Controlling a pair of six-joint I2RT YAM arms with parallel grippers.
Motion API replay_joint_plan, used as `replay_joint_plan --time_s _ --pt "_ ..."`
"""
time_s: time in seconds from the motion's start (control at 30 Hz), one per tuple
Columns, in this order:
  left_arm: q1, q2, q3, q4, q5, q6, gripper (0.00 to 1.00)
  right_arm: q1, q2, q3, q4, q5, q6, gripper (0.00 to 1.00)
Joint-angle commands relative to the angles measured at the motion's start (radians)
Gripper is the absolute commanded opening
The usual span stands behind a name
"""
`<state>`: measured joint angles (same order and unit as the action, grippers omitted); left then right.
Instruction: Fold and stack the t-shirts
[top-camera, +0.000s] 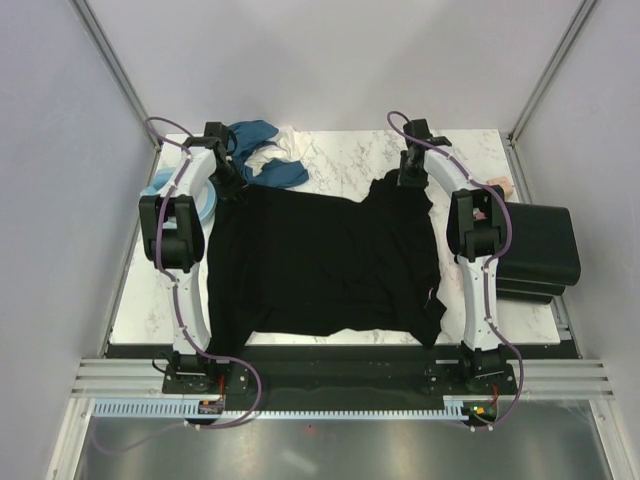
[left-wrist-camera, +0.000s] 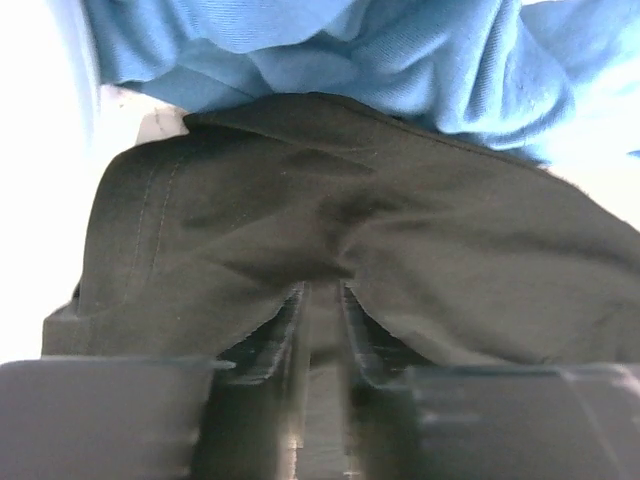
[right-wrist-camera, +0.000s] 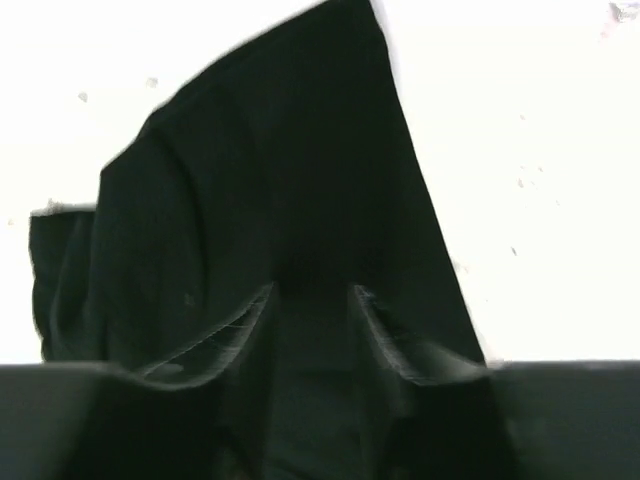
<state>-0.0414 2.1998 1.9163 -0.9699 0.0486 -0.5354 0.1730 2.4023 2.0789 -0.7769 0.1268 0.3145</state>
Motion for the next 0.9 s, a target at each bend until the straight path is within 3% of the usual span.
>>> replay_joint_plan --time_s 0.0,0.03,0.1,0.87 --pt "0.0 0.014 0.035 0.003 0.023 0.055 0.1 0.002 0.084 0.056 -0.022 0.01 0.006 0.23" --pt "0.0 0.017 0.035 0.003 0.02 0.057 0.02 0.002 0.086 0.049 -0.022 0.04 0.005 0.17" --pt "0.0 0.021 0.036 0.005 0.011 0.058 0.02 0.002 0.09 0.046 -0.022 0.059 0.002 0.0" --pt "-0.015 0.043 0.069 -0.026 -0.035 0.06 0.02 -0.052 0.256 0.297 -0.085 0.109 0.008 0.0"
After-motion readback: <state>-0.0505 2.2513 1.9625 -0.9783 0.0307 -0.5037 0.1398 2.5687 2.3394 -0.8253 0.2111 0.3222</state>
